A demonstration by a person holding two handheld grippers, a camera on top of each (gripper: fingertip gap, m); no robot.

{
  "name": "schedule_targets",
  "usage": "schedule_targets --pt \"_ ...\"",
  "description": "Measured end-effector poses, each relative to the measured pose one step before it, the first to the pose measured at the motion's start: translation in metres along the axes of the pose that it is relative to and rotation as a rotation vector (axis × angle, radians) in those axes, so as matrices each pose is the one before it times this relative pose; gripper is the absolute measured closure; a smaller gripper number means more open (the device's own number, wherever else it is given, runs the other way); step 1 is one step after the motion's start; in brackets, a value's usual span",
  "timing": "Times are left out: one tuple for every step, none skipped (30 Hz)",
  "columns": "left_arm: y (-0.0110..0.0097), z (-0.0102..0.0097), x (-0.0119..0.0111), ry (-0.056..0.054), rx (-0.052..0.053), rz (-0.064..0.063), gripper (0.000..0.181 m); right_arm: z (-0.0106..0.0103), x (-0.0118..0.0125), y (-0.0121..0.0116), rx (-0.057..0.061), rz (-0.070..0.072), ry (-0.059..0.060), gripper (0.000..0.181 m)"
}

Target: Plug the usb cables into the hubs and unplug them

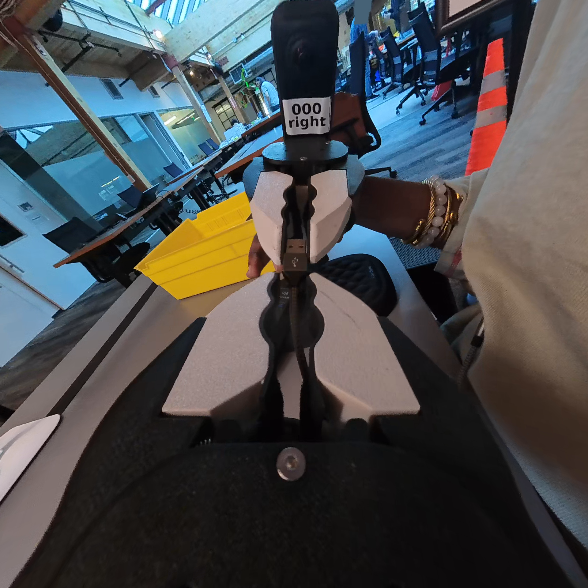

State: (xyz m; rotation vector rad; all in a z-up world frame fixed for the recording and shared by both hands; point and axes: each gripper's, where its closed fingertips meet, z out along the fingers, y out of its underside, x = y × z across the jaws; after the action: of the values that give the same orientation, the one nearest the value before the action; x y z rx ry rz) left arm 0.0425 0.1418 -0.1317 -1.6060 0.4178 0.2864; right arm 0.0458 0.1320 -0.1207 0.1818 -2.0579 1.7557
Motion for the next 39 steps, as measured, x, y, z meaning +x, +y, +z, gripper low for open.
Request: schedule_targets --pt "0.00006 0.00028 0.00044 0.0039 0.0029 -0.0055 0.167 -0.00038 0.00003 0.0002 0.0009 0.001 0.0 0.168" --pt "-0.00008 0.00038 0.00098 0.0081 0.001 -0.0114 0.168 -0.00041 -0.00045 -0.00011 0.002 0.0023 -0.0037 0.168" --pt "-0.00011 -0.00007 0.00089 0.0112 -0.0009 -0.0166 0.169 -0.00047 -0.00086 -0.00032 0.0019 0.0041 -0.0058 0.168" --pt "0.00006 -0.00001 0.00068 0.0132 -0.0084 -0.026 0.17 -0.00066 -0.00025 0.00025 -0.0054 0.0039 -0.0008 0.168" --pt "0.00156 0.00044 -0.00049 0.0062 -0.0236 -0.022 0.172 -0.00211 0.00068 0.00119 -0.0166 0.0029 0.0065 0.168" --pt "0.00326 -0.00025 -0.00243 -0.0094 -0.0362 -0.003 0.175 -0.00502 0.0026 0.00234 -0.0244 0.0061 0.0206 0.167" --pt "0.00274 -0.00158 -0.00302 -0.0113 -0.0304 0.0085 0.176 -0.00841 0.0051 0.00421 -0.0296 0.0173 0.0399 0.159" --pt "0.00335 -0.00258 -0.00251 -0.0026 -0.0328 0.0 0.176 -0.01082 0.00654 0.00607 -0.0339 0.028 0.0511 0.15" --pt "0.00347 -0.00294 -0.00226 0.0019 -0.0276 -0.0129 0.176 -0.01173 0.00706 0.00789 -0.0384 0.0295 0.0518 0.143" --pt "0.00288 -0.00278 -0.00332 -0.0062 -0.0172 -0.0187 0.176 -0.01086 0.0071 0.00939 -0.0452 0.0211 0.0483 0.137" --pt "0.00253 -0.00202 -0.00523 -0.0206 -0.0075 -0.017 0.176 -0.00896 0.00677 0.00909 -0.0452 0.0115 0.0436 0.133" --pt "0.00348 -0.00088 -0.00463 -0.0171 -0.0098 -0.0176 0.176 -0.00566 0.00567 0.00566 -0.0274 0.0082 0.0347 0.132" --pt "0.00384 0.00044 -0.00336 -0.0108 -0.0132 -0.018 0.176 -0.00143 0.00248 -0.00089 0.0065 0.007 0.0159 0.132" --pt "0.00215 0.00152 -0.00128 -0.0023 -0.005 -0.0139 0.176 0.0029 -0.00171 -0.00765 0.041 0.0047 -0.0093 0.133" --pt "-0.00019 0.00223 0.00067 0.0035 0.005 -0.0088 0.176 0.00709 -0.00487 -0.01065 0.0559 0.0052 -0.0286 0.137" --pt "-0.00167 0.0025 0.00214 0.008 0.0109 -0.0009 0.176 0.01023 -0.00606 -0.00889 0.0459 0.0071 -0.0371 0.14" --pt "-0.00191 0.00257 0.00285 0.0098 0.0088 0.0048 0.176 0.01167 -0.00672 -0.00405 0.0213 0.0024 -0.0427 0.141" --pt "-0.00094 0.00239 0.00264 0.0083 0.0014 0.0063 0.176 0.01112 -0.00658 0.00074 -0.0022 -0.0129 -0.0409 0.144" --pt "-0.00002 0.00193 0.00244 0.0083 -0.0054 0.0059 0.176 0.00911 -0.005 0.00317 -0.0119 -0.0303 -0.0283 0.146" --pt "0.00048 0.00123 0.00226 0.0093 -0.0051 0.0034 0.176 0.00665 -0.00364 0.00306 -0.0069 -0.0376 -0.016 0.148" --pt "0.00041 0.00073 0.00194 0.0096 -0.0013 -0.0015 0.176 0.00399 -0.00224 0.00087 0.0076 -0.0316 -0.0062 0.153" --pt "0.00027 0.0004 0.00209 0.0125 0.0012 -0.0063 0.176 0.00206 -0.00077 -0.00186 0.0233 -0.0179 -0.0005 0.159" --pt "0.00006 0.00016 0.00182 0.0124 0.0038 -0.0079 0.176 0.00058 -0.00009 -0.00337 0.0282 -0.0061 -0.002 0.176" --pt "-0.00007 0.00003 0.00123 0.0074 0.0054 -0.0039 0.176 -0.00046 -0.00023 -0.00314 0.0203 0.0072 -0.0084 0.181" --pt "-0.0007 -0.00018 0.00036 0.0005 0.0084 0.0039 0.175 -0.00084 -0.00059 -0.00077 0.0038 0.0175 -0.0137 0.181" --pt "-0.00133 -0.00057 -0.00035 -0.0064 0.0125 0.0089 0.175 -0.00086 -0.00077 0.0014 -0.0077 0.0144 -0.0114 0.181" --pt "0.0002 -0.00038 0.00003 -0.002 0.0022 0.0056 0.175 -0.00089 -0.00077 0.00194 -0.0071 0.0044 -0.0077 0.181" --pt "0.00176 0.00004 0.00116 0.0089 -0.0081 -0.0062 0.175 -0.00086 -0.00064 0.00162 -0.0046 0.0023 -0.0031 0.181" --pt "0.00082 0.00003 0.00039 0.0032 -0.0017 -0.0104 0.175 -0.0007 0.00015 0.0006 0.0013 0.0044 0.0011 0.177" --pt "-0.00045 -0.00032 -0.00048 -0.0042 0.0084 -0.005 0.175 -0.0003 -0.00018 -0.00077 0.0111 0.0001 0.0011 0.165" --pt "-0.00066 -0.00054 0.00012 0.0011 0.0089 -0.0041 0.175 0.00023 -0.00075 -0.00093 0.0121 -0.0085 -0.0001 0.155" --pt "-0.00019 -0.00064 0.00005 0.0029 0.0024 -0.0087 0.175 0.00069 -0.00149 0.00083 -0.0011 -0.016 -0.0037 0.153" --pt "-0.00004 -0.00061 -0.00055 -0.0001 0.0005 -0.0093 0.175 0.00124 -0.0014 0.00244 -0.0147 -0.02 -0.0044 0.153" --pt "-0.00019 -0.00063 -0.00024 0.0022 0.0016 -0.0078 0.175 0.00167 -0.00045 0.00232 -0.0174 -0.0257 0.001 0.156" --pt "-0.00054 -0.00046 0.00054 0.0071 0.004 -0.0084 0.175 0.00174 0.00058 0.00101 -0.0107 -0.0294 0.0075 0.164" --pt "-0.00084 -0.00055 0.00039 0.0065 0.006 -0.0088 0.175 0.0014 0.00076 0.00006 -0.0035 -0.0198 0.0071 0.168" --pt "-0.00064 -0.00061 -0.0002 0.0015 0.0056 -0.0059 0.175 0.00063 0.00024 -0.00057 0.001 -0.0044 0.0012 0.168" --pt "-0.00071 -0.00078 0.00037 0.0054 0.0069 -0.0032 0.175 0.00013 -0.00016 -0.00071 0.0037 0.0055 -0.003 0.168" --pt "-0.0008 -0.00023 0.00052 0.0043 0.0062 -0.0045 0.175 -0.00005 -0.00002 -0.00064 0.0041 0.0138 -0.0037 0.168"
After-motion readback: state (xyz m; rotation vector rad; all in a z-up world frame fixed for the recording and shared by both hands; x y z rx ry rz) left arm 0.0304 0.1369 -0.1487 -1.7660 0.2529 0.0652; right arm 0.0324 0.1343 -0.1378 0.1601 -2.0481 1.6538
